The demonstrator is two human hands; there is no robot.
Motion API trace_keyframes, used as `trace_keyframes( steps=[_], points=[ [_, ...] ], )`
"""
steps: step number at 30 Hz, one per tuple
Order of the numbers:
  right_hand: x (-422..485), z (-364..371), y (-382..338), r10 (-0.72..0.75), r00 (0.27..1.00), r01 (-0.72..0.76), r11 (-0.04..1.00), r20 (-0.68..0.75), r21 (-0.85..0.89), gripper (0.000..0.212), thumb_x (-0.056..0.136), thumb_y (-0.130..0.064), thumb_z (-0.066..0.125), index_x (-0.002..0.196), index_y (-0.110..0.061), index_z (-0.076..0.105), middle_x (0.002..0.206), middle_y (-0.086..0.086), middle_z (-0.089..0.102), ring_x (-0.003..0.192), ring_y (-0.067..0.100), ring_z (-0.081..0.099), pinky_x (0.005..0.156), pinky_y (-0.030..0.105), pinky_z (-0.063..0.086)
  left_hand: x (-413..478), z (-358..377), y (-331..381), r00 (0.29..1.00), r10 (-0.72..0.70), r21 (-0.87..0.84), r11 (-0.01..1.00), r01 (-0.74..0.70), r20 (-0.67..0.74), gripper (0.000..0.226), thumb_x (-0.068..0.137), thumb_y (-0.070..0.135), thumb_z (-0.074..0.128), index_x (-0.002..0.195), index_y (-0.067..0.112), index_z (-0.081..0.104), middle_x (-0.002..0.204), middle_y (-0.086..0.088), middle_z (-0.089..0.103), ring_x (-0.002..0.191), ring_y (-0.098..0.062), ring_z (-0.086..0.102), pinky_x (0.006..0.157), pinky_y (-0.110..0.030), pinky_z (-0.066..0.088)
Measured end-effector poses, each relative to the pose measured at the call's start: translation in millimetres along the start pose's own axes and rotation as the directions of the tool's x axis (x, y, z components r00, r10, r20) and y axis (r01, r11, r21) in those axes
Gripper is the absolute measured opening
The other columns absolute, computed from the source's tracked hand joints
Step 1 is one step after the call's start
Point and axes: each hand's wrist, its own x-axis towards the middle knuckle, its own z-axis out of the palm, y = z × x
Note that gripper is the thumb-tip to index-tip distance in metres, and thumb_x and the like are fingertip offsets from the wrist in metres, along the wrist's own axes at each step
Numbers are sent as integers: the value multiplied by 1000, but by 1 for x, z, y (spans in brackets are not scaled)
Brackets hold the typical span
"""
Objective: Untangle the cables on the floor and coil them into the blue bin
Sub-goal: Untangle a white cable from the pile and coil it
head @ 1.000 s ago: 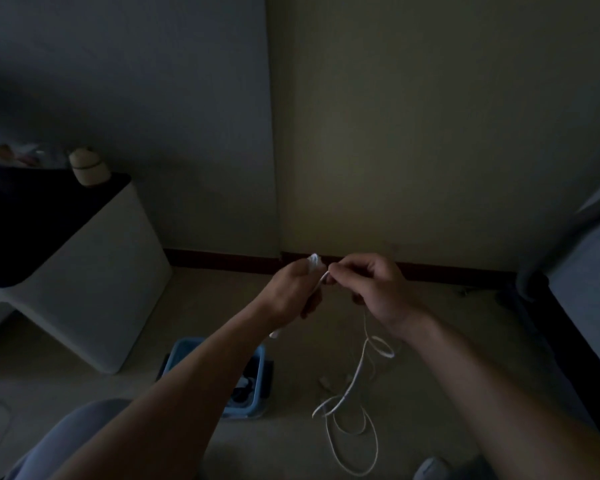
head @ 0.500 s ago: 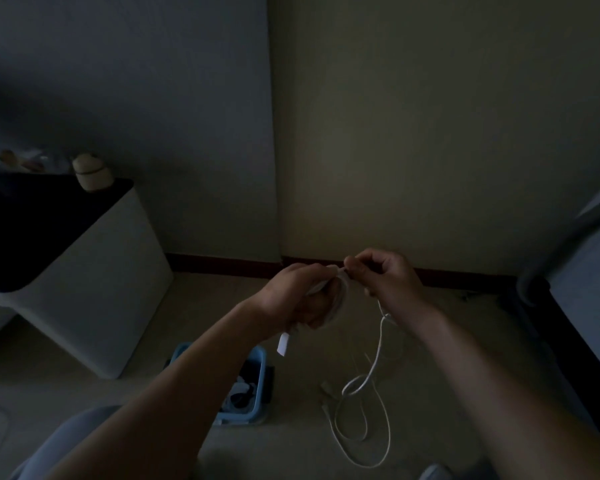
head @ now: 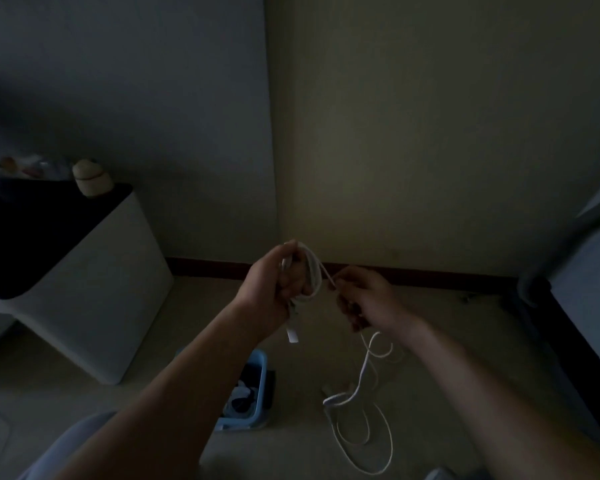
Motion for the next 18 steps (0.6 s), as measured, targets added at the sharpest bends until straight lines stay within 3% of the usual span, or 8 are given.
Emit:
trace_keyframes(
  steps=[3, 7, 12, 15, 18],
  points=[
    [-3, 8, 1, 6, 998, -4, 999, 64, -34, 23, 103, -11, 47, 85, -15, 62, 52, 3, 49, 29, 12, 36, 33, 17, 34, 2, -4, 2, 998, 28, -108, 994, -34, -53, 29, 97, 25, 47, 70, 17, 45, 48, 7, 26, 40, -7, 24, 61, -26, 26],
    [-6, 8, 4, 70, 983, -44, 987, 167, -153, 26, 105, -19, 45, 90, -21, 66, 56, 0, 51, 37, 14, 41, 39, 22, 40, -3, -2, 13, 993, 37, -206, 977, -59, -111, 24, 99, 19, 46, 75, 17, 49, 52, 7, 29, 44, -7, 27, 55, -19, 37],
    [-12, 11, 5, 68, 971, 3, 954, 228, -299, 24, 105, -20, 45, 104, -28, 67, 57, -5, 53, 43, 8, 42, 43, 22, 36, -8, 0, 17, 988, 53, -199, 977, -81, -145, 10, 99, 10, 46, 93, 11, 55, 78, -3, 65, 66, -14, 52, 63, -22, 47],
    [-14, 14, 1, 67, 964, 27, 939, 257, -344, 23, 104, -22, 49, 117, -30, 67, 56, -8, 55, 46, 5, 45, 46, 20, 37, -8, 1, 14, 980, 100, -86, 990, -116, -174, 8, 100, 12, 50, 102, 7, 56, 90, -6, 74, 66, -15, 61, 67, -28, 52],
    [-20, 18, -6, 36, 954, 80, 926, 297, -368, 25, 100, -18, 55, 120, -30, 64, 57, -9, 57, 46, -3, 50, 48, 11, 36, -8, 2, 8, 962, 200, 163, 972, -170, -188, 15, 102, 14, 51, 96, 5, 61, 93, -8, 77, 72, -17, 71, 79, -35, 53]
  ],
)
